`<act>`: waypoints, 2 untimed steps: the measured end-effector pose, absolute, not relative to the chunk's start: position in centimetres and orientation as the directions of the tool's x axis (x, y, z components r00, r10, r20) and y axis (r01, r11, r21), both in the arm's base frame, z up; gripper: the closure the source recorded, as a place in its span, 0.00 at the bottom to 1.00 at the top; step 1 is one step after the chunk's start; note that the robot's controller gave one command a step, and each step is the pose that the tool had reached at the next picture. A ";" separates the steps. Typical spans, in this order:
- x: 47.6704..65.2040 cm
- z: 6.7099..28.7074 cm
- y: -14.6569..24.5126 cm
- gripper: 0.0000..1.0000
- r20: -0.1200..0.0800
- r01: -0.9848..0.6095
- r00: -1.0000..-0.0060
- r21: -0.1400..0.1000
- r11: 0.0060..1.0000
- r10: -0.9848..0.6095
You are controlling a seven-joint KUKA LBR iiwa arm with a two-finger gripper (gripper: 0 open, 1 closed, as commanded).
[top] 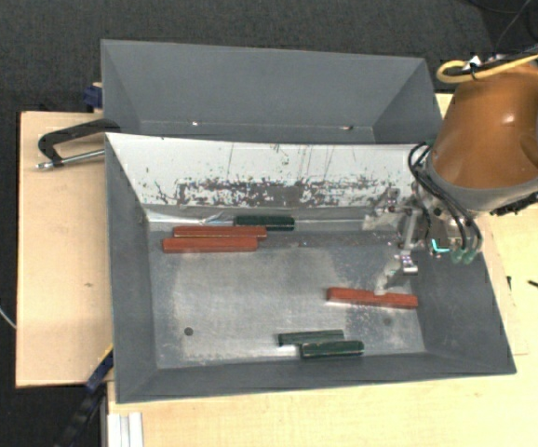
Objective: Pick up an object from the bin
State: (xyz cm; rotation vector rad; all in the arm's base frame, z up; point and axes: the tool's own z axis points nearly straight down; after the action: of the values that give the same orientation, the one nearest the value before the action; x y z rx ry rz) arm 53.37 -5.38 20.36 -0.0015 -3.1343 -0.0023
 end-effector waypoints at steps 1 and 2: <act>53.5 20.8 -5.4 0.00 -0.002 0.000 -1.000 0.001 1.000 0.000; 52.3 13.8 -7.1 0.00 -0.006 0.024 -1.000 0.000 1.000 0.024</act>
Offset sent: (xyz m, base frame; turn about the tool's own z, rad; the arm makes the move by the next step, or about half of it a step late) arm -0.0251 -0.0344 -0.1336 0.0442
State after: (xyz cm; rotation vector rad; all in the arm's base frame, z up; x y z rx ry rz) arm 52.29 -7.12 13.80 -0.0377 -3.1470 -0.0006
